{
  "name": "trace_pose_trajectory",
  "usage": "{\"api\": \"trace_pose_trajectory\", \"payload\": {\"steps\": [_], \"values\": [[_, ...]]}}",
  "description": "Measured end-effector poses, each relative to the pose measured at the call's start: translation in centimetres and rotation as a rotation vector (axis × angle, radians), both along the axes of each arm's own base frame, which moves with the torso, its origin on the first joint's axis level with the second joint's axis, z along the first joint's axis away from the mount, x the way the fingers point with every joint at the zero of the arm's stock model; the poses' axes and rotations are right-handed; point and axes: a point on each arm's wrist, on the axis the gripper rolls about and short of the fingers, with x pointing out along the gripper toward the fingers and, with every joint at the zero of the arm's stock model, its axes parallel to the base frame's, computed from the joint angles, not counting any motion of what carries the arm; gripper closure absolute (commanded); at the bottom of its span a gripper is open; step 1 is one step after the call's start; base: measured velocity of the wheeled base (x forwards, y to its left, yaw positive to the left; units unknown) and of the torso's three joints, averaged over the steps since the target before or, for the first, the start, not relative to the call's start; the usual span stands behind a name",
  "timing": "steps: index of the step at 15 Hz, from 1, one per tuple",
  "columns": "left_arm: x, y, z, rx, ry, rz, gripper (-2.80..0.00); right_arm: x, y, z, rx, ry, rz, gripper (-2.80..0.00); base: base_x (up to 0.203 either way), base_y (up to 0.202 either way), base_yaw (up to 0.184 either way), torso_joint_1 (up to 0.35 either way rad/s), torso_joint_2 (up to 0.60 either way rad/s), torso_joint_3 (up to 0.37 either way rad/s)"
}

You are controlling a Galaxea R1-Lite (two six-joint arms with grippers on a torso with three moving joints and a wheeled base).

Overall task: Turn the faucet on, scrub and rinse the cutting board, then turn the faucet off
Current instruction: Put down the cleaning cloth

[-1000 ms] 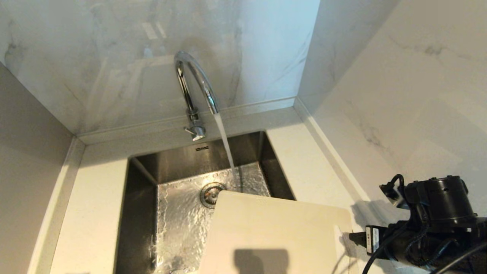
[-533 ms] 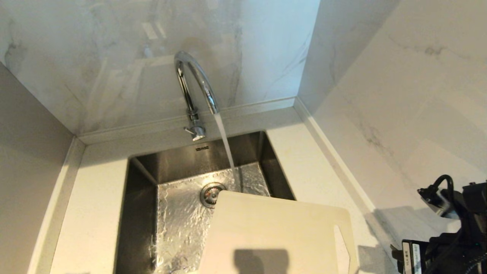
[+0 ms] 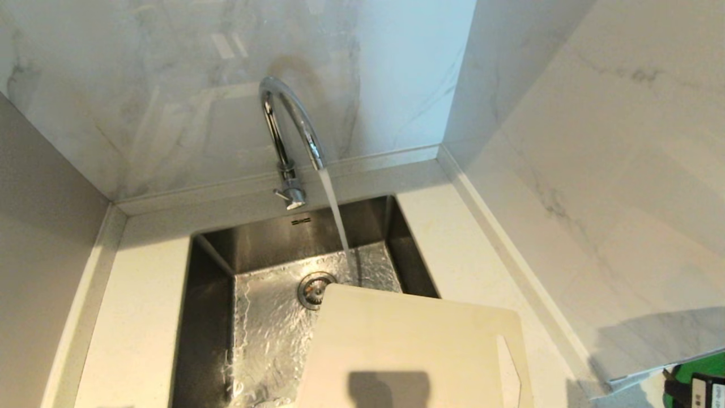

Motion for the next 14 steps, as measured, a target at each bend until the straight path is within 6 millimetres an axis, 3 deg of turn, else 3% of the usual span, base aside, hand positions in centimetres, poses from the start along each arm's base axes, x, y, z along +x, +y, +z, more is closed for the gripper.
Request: {"api": "trace_pose_trajectory", "payload": {"steps": [8,11,14], "values": [[0.0,0.0,0.0,0.000,0.000,0.000,0.00,-4.6,-0.9,1.3,-0.096,-0.163,-0.100,0.00,0.000,0.000,0.000,0.000,0.00,0.000],[0.0,0.0,0.0,0.000,0.000,0.000,0.00,-5.5,-1.1,0.3,-0.167,-0.184,-0.076,0.00,0.000,0.000,0.000,0.000,0.00,0.000],[0.0,0.0,0.0,0.000,0.000,0.000,0.00,-5.2,-1.1,-2.1,-0.216,-0.244,-0.037,0.00,0.000,0.000,0.000,0.000,0.00,0.000]]}}
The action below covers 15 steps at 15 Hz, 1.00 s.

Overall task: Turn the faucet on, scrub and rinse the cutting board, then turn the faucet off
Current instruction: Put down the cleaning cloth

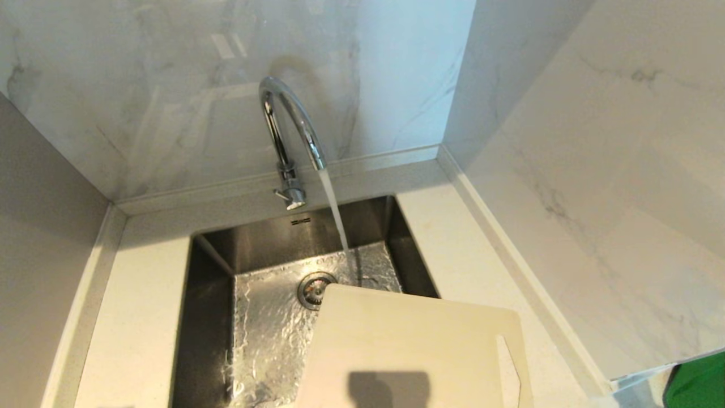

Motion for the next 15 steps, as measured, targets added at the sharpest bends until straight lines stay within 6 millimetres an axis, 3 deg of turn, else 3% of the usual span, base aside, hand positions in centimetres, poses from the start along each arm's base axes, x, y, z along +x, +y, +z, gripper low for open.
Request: {"api": "trace_pose_trajectory", "payload": {"steps": [6,15], "values": [[0.0,0.0,0.0,0.000,0.000,0.000,0.00,0.4,0.2,-5.4,-0.028,-0.246,0.114,0.00,0.000,0.000,0.000,0.000,0.00,0.000],[0.0,0.0,0.0,0.000,0.000,0.000,0.00,-1.6,0.3,-8.3,-0.033,-0.283,0.112,0.00,0.000,0.000,0.000,0.000,0.00,0.000]]}}
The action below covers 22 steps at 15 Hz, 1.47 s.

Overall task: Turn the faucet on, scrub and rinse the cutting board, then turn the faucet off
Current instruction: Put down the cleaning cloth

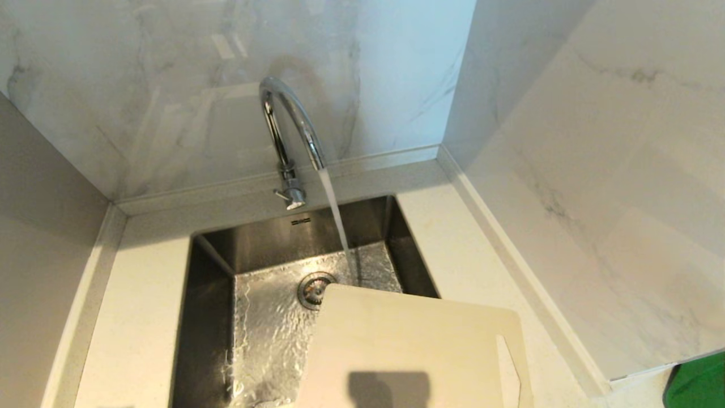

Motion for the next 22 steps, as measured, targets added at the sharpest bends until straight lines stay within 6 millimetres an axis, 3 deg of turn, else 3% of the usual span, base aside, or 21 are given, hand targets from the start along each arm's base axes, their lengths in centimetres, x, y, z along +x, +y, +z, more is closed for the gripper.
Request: {"api": "trace_pose_trajectory", "payload": {"steps": [5,8,22], "values": [[0.0,0.0,0.0,0.000,0.000,0.000,0.00,-1.2,0.0,-1.1,-0.003,0.012,-0.027,0.00,0.000,0.000,0.000,0.000,0.00,0.000],[0.0,0.0,0.0,0.000,0.000,0.000,0.00,-1.6,0.2,-1.9,-0.028,0.063,0.045,0.00,0.000,0.000,0.000,0.000,0.00,0.000],[0.0,0.0,0.0,0.000,0.000,0.000,0.00,-3.8,0.2,-2.9,0.099,-0.130,0.097,0.00,0.000,0.000,0.000,0.000,0.00,0.000]]}}
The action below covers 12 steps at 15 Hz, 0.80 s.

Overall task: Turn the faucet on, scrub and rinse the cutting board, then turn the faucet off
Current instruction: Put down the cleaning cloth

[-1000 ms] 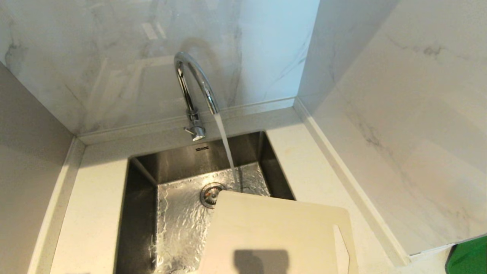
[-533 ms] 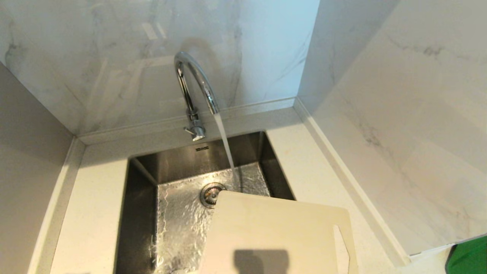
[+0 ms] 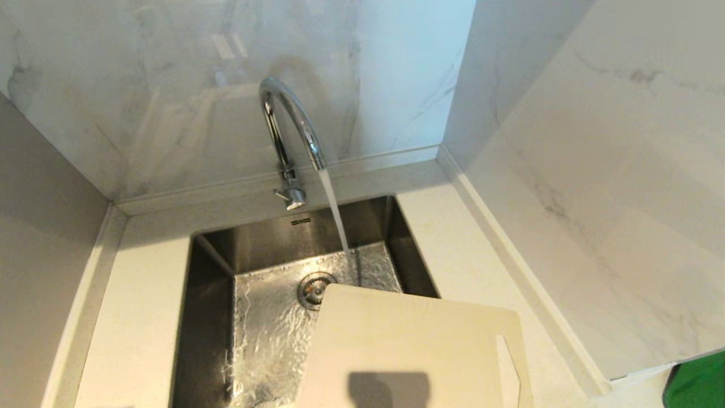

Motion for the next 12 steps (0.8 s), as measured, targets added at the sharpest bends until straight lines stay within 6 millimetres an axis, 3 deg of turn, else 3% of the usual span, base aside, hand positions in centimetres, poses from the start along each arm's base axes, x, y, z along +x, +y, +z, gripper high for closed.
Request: {"api": "trace_pose_trajectory", "payload": {"steps": [12], "values": [[0.00,0.00,0.00,0.000,0.000,0.000,0.00,-0.04,0.00,-0.02,0.000,-0.005,0.000,0.00,0.000,0.000,0.000,0.000,0.00,0.000]]}}
